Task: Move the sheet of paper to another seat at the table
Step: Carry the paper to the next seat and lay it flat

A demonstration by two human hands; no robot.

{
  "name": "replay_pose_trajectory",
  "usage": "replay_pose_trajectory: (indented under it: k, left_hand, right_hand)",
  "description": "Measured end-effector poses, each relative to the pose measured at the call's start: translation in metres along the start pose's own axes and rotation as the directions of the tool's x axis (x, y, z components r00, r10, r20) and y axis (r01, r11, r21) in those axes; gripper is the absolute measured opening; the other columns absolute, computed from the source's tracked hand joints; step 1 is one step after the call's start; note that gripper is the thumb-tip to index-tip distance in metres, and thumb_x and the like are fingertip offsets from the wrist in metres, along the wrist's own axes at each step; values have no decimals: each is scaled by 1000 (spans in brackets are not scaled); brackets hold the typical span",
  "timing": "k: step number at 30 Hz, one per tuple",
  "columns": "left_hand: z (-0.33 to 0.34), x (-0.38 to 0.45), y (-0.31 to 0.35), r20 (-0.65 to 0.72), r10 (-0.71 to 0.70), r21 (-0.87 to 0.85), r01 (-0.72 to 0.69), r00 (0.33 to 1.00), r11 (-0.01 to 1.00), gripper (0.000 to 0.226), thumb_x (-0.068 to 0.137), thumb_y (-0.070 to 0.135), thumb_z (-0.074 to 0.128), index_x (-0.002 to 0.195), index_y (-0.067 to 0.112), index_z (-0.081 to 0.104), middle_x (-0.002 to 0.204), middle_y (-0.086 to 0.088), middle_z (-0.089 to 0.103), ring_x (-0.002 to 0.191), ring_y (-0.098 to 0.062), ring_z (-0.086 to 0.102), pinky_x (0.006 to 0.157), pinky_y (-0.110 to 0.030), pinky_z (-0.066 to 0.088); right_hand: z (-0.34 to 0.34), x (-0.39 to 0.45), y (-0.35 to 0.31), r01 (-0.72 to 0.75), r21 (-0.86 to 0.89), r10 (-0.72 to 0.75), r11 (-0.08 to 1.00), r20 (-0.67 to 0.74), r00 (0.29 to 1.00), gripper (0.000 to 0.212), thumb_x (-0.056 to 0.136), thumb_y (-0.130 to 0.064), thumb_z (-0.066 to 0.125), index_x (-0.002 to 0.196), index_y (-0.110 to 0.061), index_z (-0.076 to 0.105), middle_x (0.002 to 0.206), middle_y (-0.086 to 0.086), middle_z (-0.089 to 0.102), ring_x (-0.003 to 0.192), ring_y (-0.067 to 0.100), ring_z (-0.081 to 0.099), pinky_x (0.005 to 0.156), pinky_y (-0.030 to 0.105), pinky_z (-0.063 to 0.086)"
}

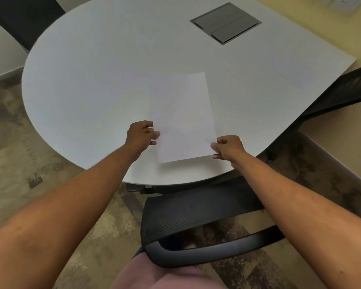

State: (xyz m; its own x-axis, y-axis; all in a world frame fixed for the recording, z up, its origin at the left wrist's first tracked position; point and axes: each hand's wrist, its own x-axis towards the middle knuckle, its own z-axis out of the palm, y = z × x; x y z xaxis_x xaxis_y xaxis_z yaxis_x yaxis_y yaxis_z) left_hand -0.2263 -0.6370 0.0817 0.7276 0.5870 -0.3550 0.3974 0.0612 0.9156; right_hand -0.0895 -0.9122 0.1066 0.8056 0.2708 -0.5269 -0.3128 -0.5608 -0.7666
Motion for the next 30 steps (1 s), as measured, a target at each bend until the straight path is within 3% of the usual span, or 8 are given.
replay_pose_trajectory:
  k: [3, 5, 11, 15, 20, 22, 24, 30]
  left_hand:
    - [9, 21, -11, -1, -31, 27, 31, 1000, 999, 35, 86, 1, 86, 117, 10, 74, 95, -14, 75, 87, -23, 74, 70, -32, 63]
    - [14, 34, -18, -10, -43, 68, 43, 999, 997, 42, 83, 4, 90, 121, 9, 73, 99, -14, 77, 83, -21, 76, 67, -29, 61]
    - [28, 50, -36, -66, -33, 198, 45, 997, 979, 37, 80, 9, 93, 113, 11, 76, 94, -11, 79, 74, -18, 75, 69, -32, 63]
    - [44, 55, -51, -112, -49, 257, 76, 993, 963, 34, 79, 12, 94, 108, 13, 76, 93, -11, 80, 78, -29, 77, 79, -43, 67]
    - [56, 64, -67, -177, -90, 318, 143, 980, 937, 33, 78, 15, 94, 103, 23, 74, 83, 1, 78, 70, -22, 74, 85, -43, 64]
    - [59, 67, -72, -191, -74, 357, 139, 979, 924, 35, 79, 17, 92, 107, 26, 73, 86, 3, 77, 78, -19, 74, 86, -39, 62]
    - [59, 71, -76, -204, -53, 408, 134, 978, 903, 41, 79, 19, 91, 115, 25, 73, 87, 6, 75, 85, -16, 72, 86, -34, 58]
    - [61, 77, -81, -219, 8, 465, 97, 976, 880, 63, 79, 24, 93, 136, 25, 65, 84, 8, 70, 84, -16, 68, 81, -30, 50]
  right_hand:
    - [-2, 20, 3, -28, -37, 28, 999, 4, 1000, 33, 94, -1, 75, 125, -1, 66, 142, 13, 56, 87, 15, 68, 75, 31, 66]
    - [-3, 35, 5, -27, -90, 28, 996, 13, 1000, 42, 92, -3, 78, 131, -1, 65, 134, 12, 60, 84, 17, 69, 77, 33, 66]
    - [-4, 69, 18, -30, -228, 48, 973, 72, 996, 31, 88, -7, 83, 116, -4, 70, 98, 8, 69, 71, 19, 70, 63, 27, 62]
    - [-7, 91, 32, -3, -306, 39, 952, 111, 993, 23, 89, -7, 82, 110, -4, 72, 96, 10, 71, 63, 18, 71, 55, 20, 59]
    - [-7, 118, 51, 88, -439, -13, 894, 172, 985, 18, 86, -12, 84, 93, -1, 72, 78, 14, 77, 59, 18, 70, 65, 28, 60]
    - [-4, 126, 58, 150, -475, -59, 867, 202, 978, 18, 84, -14, 85, 88, -2, 71, 71, 7, 73, 57, 12, 67, 62, 19, 51]
    - [-1, 132, 63, 185, -495, -100, 849, 195, 976, 20, 82, -20, 86, 89, -9, 70, 76, 0, 70, 65, 7, 65, 59, 17, 46]
    - [-2, 146, 69, 249, -560, -149, 790, 219, 964, 33, 77, -36, 87, 92, -18, 65, 86, -3, 66, 77, 13, 64, 66, 30, 48]
